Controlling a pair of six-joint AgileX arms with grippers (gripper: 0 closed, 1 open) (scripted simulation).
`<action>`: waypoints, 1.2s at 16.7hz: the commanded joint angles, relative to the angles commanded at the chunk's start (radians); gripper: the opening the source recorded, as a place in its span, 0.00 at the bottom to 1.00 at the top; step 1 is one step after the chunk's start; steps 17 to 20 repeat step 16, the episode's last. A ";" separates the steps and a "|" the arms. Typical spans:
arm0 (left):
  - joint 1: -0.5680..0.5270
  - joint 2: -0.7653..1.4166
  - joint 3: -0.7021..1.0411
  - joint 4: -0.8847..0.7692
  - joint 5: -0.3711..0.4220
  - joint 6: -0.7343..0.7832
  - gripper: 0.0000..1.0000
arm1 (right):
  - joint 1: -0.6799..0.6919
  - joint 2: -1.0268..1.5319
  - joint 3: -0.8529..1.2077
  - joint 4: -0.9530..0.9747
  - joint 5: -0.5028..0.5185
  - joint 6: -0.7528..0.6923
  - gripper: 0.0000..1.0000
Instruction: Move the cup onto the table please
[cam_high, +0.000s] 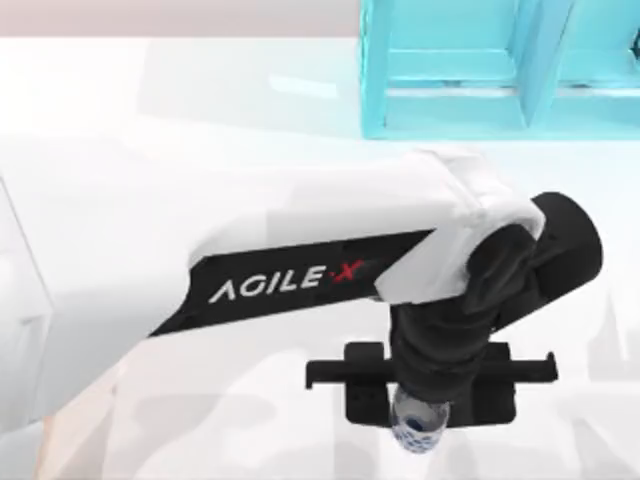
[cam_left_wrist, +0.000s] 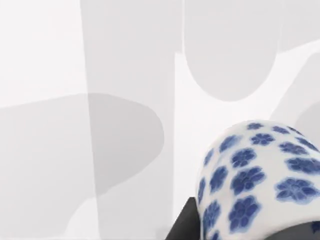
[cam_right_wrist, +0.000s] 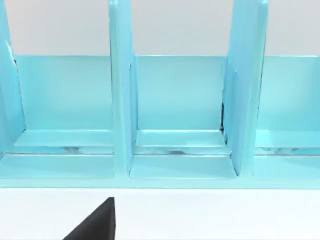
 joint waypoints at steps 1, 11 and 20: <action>0.000 0.000 0.000 0.000 0.000 0.000 0.30 | 0.000 0.000 0.000 0.000 0.000 0.000 1.00; 0.000 0.000 0.000 0.000 0.000 0.000 1.00 | 0.000 0.000 0.000 0.000 0.000 0.000 1.00; 0.000 0.000 0.000 0.000 0.000 0.000 1.00 | 0.000 0.000 0.000 0.000 0.000 0.000 1.00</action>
